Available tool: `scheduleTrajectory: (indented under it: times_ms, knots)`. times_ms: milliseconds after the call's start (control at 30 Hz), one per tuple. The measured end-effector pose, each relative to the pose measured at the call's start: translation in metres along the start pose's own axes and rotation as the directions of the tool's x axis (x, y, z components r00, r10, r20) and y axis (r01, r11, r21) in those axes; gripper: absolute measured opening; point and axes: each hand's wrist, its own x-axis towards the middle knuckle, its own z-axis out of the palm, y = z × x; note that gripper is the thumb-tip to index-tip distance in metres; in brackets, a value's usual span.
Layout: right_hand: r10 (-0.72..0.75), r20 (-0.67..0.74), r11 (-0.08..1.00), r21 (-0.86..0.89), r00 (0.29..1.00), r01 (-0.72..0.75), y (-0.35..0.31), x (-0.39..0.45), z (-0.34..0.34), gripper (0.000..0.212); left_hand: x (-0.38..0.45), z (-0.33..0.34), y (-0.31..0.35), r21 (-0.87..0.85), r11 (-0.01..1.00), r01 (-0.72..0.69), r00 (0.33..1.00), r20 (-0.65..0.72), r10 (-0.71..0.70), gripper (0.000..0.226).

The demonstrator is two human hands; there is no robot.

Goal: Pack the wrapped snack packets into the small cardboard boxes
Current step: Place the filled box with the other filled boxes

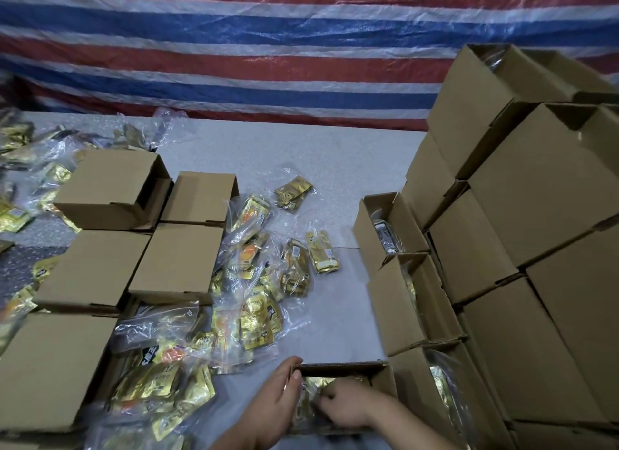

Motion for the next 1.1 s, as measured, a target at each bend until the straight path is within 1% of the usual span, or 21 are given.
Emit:
scheduleTrajectory:
  times_ms: [67,133,233,300,367,400,467,500,533,567,633,667,700,767,800,833,900,933,1000,1033,1100]
  knots:
    - [0.008,-0.063,0.999,-0.030,0.998,-0.010,0.001,-0.002,-0.004,0.046,0.001,0.000,0.001,-0.008,1.000,0.009,1.000,-0.004,-0.009,0.035]
    - [0.013,-0.027,0.999,-0.037,1.000,-0.014,0.000,-0.003,-0.006,0.051,0.002,0.001,0.002,-0.021,1.000,0.017,1.000,-0.021,-0.017,0.035]
    - [0.026,0.064,1.000,0.005,0.998,-0.026,-0.004,-0.010,-0.012,0.058,-0.001,0.003,0.004,-0.039,0.999,0.027,0.999,-0.043,-0.028,0.034]
    - [0.007,0.085,1.000,-0.013,0.996,-0.005,-0.009,-0.019,-0.023,0.061,-0.001,-0.002,0.009,-0.027,0.999,0.021,0.998,-0.064,-0.023,0.040]
    - [-0.071,0.058,0.997,0.009,0.996,0.070,-0.011,-0.033,-0.042,0.059,0.013,-0.018,0.021,-0.001,1.000,-0.018,0.993,-0.114,0.018,0.051]
    - [-0.127,0.071,0.991,0.050,0.989,0.123,-0.012,-0.040,-0.056,0.055,0.027,-0.029,0.030,0.018,0.999,-0.047,0.988,-0.147,0.049,0.055]
    - [-0.246,0.117,0.946,0.243,0.962,0.213,-0.017,-0.043,-0.091,0.042,0.066,-0.057,0.057,0.118,0.987,-0.110,0.968,-0.214,0.134,0.054]
    - [-0.275,0.076,0.909,0.347,0.958,0.233,-0.020,-0.039,-0.109,0.034,0.089,-0.071,0.073,0.195,0.971,-0.140,0.952,-0.245,0.186,0.051]
    - [-0.264,-0.020,0.875,0.416,0.964,0.248,-0.023,-0.032,-0.129,0.028,0.115,-0.086,0.089,0.277,0.947,-0.160,0.932,-0.275,0.238,0.050]
    - [-0.222,-0.157,0.852,0.449,0.962,0.270,-0.025,-0.020,-0.147,0.024,0.143,-0.099,0.104,0.347,0.924,-0.161,0.916,-0.295,0.271,0.050]
    - [-0.095,-0.417,0.845,0.446,0.904,0.294,-0.027,0.010,-0.176,0.019,0.200,-0.124,0.128,0.455,0.881,-0.129,0.906,-0.307,0.291,0.052]
    - [-0.041,-0.488,0.855,0.434,0.872,0.283,-0.026,0.028,-0.185,0.018,0.228,-0.134,0.138,0.517,0.851,-0.099,0.909,-0.301,0.289,0.052]
    - [0.005,-0.531,0.872,0.417,0.847,0.257,-0.025,0.043,-0.190,0.025,0.255,-0.143,0.145,0.583,0.810,-0.065,0.915,-0.288,0.281,0.052]
    - [0.060,-0.539,0.868,0.444,0.840,0.223,-0.023,0.067,-0.195,0.045,0.305,-0.153,0.153,0.699,0.715,-0.015,0.936,-0.242,0.257,0.054]
    - [0.063,-0.537,0.848,0.473,0.841,0.238,-0.024,0.075,-0.195,0.050,0.325,-0.159,0.158,0.729,0.684,0.005,0.942,-0.232,0.241,0.055]
    - [0.073,-0.519,0.801,0.539,0.852,0.260,-0.021,0.090,-0.193,0.057,0.356,-0.154,0.152,0.756,0.654,0.016,0.955,-0.206,0.215,0.056]
    - [0.053,-0.478,0.681,0.660,0.877,0.319,-0.029,0.086,-0.188,0.072,0.373,-0.159,0.148,0.790,0.612,0.047,0.954,-0.218,0.208,0.057]
    - [0.065,-0.461,0.602,0.726,0.885,0.333,-0.019,0.102,-0.188,0.074,0.407,-0.148,0.141,0.803,0.594,0.046,0.958,-0.205,0.203,0.057]
    - [0.054,-0.432,0.474,0.805,0.900,0.358,-0.024,0.100,-0.182,0.065,0.419,-0.152,0.134,0.808,0.586,0.063,0.962,-0.206,0.180,0.064]
    - [0.061,-0.421,0.433,0.828,0.905,0.356,-0.014,0.116,-0.186,0.059,0.447,-0.144,0.125,0.809,0.585,0.058,0.962,-0.201,0.182,0.073]
    - [0.077,-0.427,0.359,0.855,0.901,0.374,-0.016,0.117,-0.187,0.047,0.456,-0.151,0.118,0.820,0.564,0.094,0.972,-0.198,0.125,0.094]
